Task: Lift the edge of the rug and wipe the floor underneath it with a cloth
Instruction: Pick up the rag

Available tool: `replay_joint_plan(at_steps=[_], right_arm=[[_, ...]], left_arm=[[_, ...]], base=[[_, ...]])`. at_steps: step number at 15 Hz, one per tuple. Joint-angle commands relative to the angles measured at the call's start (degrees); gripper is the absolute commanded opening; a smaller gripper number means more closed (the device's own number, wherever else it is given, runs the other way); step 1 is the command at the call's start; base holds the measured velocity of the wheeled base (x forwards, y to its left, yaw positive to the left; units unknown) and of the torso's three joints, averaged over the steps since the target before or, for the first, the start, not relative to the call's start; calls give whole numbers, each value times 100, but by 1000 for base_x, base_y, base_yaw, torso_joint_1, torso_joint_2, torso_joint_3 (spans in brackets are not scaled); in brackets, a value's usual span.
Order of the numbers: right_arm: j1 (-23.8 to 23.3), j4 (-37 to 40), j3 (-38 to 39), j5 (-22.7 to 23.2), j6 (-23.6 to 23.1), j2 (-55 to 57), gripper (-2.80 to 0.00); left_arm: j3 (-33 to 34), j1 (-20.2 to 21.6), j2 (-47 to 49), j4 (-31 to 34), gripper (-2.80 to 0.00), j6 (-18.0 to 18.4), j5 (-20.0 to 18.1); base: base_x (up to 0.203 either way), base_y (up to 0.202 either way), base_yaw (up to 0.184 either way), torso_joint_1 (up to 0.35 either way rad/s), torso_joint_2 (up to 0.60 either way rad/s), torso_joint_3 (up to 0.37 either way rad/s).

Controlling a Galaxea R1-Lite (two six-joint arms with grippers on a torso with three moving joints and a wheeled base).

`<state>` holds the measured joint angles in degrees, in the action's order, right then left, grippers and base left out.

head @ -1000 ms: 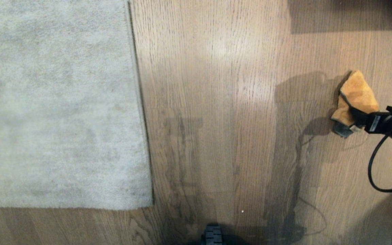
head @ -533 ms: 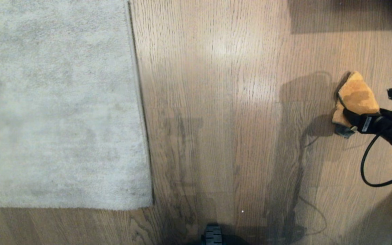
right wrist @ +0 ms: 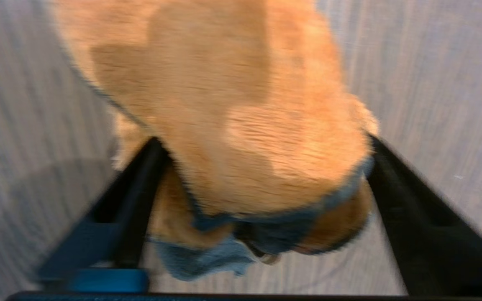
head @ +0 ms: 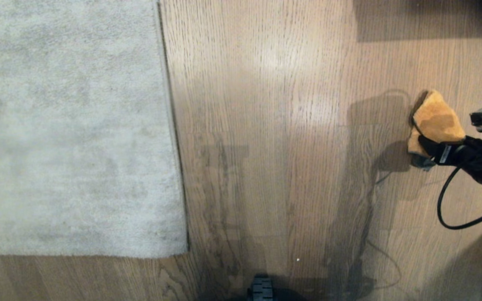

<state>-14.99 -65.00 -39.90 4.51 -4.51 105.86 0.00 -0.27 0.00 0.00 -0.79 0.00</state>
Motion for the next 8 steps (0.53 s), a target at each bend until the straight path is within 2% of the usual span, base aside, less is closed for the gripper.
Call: replay_joint_plan(at_steps=[1, 8], right_arm=[[4, -48, -35, -12, -15, 93, -280], [115, -91, 26, 15, -6, -99, -280]], left_arm=[[0, 0, 0, 0, -280, 0, 0], [0, 0, 0, 0, -280, 0, 0]], base=[[0, 0, 0, 0, 0, 0], [0, 0, 0, 0, 0, 0]])
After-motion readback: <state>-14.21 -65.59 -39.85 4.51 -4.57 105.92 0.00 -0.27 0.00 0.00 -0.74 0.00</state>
